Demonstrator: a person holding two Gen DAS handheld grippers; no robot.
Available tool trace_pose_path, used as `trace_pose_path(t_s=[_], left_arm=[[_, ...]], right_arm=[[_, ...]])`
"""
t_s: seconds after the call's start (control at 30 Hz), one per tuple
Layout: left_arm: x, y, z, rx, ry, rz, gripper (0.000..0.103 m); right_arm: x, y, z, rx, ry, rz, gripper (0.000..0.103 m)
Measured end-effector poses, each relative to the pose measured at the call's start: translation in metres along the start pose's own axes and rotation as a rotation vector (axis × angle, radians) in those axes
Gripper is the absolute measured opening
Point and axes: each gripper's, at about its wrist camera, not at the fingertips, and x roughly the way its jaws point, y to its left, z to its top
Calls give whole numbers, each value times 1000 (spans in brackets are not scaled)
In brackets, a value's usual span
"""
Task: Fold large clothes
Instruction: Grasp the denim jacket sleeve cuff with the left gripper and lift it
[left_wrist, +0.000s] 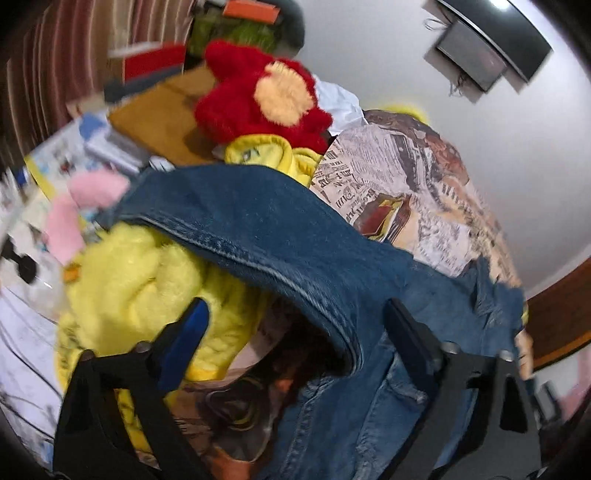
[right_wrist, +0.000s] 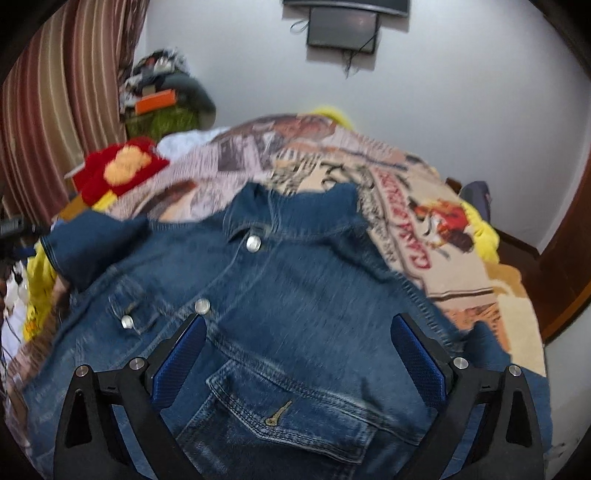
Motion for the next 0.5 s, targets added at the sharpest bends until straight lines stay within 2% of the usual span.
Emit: trace_pose_path(t_s=[0.13, 0.23, 0.27, 0.33, 0.37, 0.47, 0.5], left_arm=[[13, 5, 14, -59, 19, -36, 73], [21, 0, 25, -42, 16, 8, 57], [24, -3, 28, -25, 7, 38, 48], [26, -16, 32, 58, -20, 170, 35], [26, -25, 32, 109, -36, 233, 32], [23, -49, 29, 237, -86, 340, 23], [20, -54, 28, 263, -101, 355, 21]], right_arm=[[12, 5, -4, -15, 38, 17, 99], [16, 5, -5, -11, 58, 34, 99], [16, 5, -5, -9, 61, 37, 99], [17, 3, -5, 1, 67, 46, 99], [16, 1, -5, 7, 73, 48, 99], [14, -3, -4, 14, 75, 40, 99], [13, -5, -4, 14, 75, 38, 99]])
